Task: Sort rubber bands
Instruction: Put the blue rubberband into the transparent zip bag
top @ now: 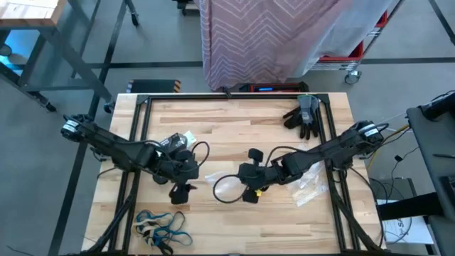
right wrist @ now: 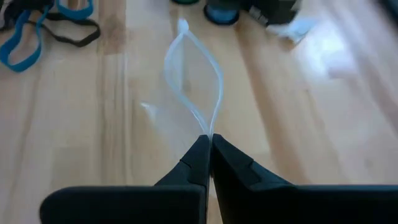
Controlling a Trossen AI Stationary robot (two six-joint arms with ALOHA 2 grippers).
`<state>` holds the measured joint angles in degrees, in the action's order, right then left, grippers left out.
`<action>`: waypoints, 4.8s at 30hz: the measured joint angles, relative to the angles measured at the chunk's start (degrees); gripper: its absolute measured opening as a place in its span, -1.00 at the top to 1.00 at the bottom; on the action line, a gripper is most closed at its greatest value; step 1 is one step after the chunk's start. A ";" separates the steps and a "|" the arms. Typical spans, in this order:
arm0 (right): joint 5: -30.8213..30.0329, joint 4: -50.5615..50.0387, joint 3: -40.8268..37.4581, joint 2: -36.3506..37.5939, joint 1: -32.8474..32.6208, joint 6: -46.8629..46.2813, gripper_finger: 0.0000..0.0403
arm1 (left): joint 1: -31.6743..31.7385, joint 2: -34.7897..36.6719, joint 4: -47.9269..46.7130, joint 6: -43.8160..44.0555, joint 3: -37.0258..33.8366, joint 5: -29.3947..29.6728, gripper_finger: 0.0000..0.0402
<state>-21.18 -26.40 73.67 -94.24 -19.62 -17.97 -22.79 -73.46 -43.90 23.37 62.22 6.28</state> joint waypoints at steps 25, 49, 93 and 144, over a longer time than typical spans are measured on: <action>-1.30 3.91 0.07 2.85 -2.86 5.10 1.00 | -17.80 -2.07 -8.40 34.19 0.00 -4.38 0.01; -1.30 3.94 0.07 2.80 -2.65 5.54 1.00 | -25.35 -21.43 -8.10 63.44 -0.09 -8.05 -0.81; -1.13 4.37 0.07 2.74 -2.47 5.83 1.00 | -24.26 -22.08 -7.60 50.77 -1.00 -12.21 0.97; 7.34 4.45 0.07 2.74 -2.47 9.96 1.00 | -4.97 -5.15 25.89 -27.66 12.95 5.72 1.00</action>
<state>-13.84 -21.96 73.73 -91.50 -22.09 -8.01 -27.76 -78.61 -18.01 -4.30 75.17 12.01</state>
